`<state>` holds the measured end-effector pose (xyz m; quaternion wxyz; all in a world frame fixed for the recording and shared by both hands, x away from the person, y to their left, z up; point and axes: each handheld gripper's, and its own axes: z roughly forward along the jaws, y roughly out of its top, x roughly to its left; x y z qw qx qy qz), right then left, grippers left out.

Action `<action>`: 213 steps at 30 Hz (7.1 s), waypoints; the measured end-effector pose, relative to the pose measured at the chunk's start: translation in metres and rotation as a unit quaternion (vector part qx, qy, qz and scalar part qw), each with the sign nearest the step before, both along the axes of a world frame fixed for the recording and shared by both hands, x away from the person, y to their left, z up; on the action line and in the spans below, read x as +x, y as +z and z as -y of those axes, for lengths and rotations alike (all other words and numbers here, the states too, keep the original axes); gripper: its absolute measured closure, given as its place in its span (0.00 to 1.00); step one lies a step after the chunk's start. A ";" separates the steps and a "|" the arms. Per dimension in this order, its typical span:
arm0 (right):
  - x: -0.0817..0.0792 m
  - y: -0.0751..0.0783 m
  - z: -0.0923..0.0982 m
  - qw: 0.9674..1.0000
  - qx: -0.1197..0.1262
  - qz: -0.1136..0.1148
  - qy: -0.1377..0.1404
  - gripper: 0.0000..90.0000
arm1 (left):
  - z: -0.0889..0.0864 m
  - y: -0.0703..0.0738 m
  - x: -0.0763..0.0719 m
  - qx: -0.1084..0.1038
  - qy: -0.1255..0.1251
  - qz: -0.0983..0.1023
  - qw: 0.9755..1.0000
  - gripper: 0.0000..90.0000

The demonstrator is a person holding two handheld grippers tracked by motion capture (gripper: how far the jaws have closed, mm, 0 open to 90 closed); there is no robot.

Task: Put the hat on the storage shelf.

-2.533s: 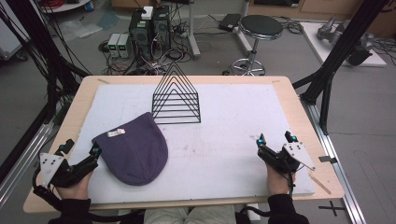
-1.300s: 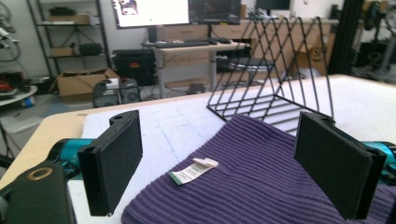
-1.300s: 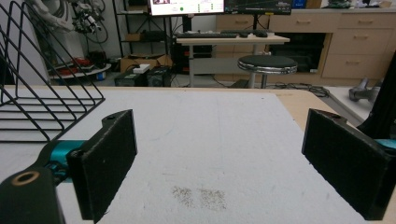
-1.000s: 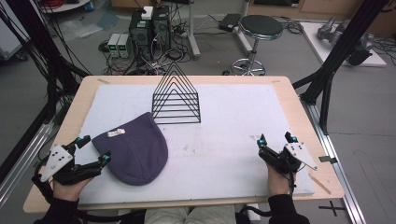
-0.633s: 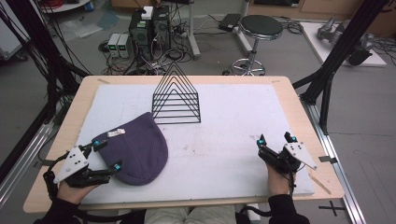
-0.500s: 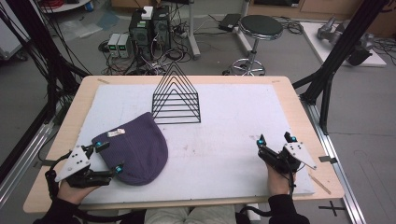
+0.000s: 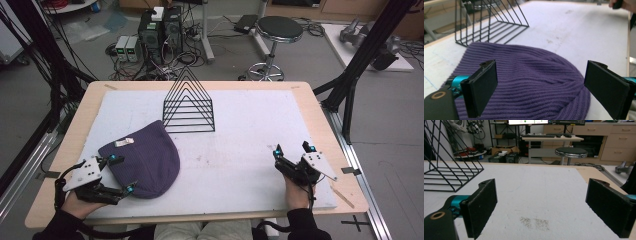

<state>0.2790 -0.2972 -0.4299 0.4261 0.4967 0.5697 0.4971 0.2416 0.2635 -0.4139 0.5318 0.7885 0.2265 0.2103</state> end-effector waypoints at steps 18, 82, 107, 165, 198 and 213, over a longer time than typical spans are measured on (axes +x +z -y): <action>0.000 0.000 -0.001 1.000 0.002 -0.003 0.004 0.10 | 0.022 -0.014 0.004 0.087 -0.047 -0.034 0.995 0.13; -0.001 0.001 0.001 1.000 0.013 -0.003 0.001 0.10 | 0.027 -0.022 0.014 0.138 -0.014 -0.068 0.988 0.88; -0.001 0.002 -0.001 1.000 0.011 0.004 0.007 0.10 | 0.033 0.032 0.020 0.006 -0.033 -0.031 0.999 0.86; -0.010 0.040 -0.024 0.980 0.042 0.074 0.179 0.10 | 0.110 0.175 0.076 -0.295 -0.162 0.055 0.940 0.86; 0.075 0.118 -0.104 0.879 -0.034 -0.047 0.474 0.88 | 0.069 0.171 0.108 -0.213 -0.104 0.031 0.971 0.85; 0.090 0.140 -0.124 0.888 -0.036 -0.067 0.454 0.89 | 0.056 0.193 0.125 -0.202 -0.061 0.044 0.977 0.86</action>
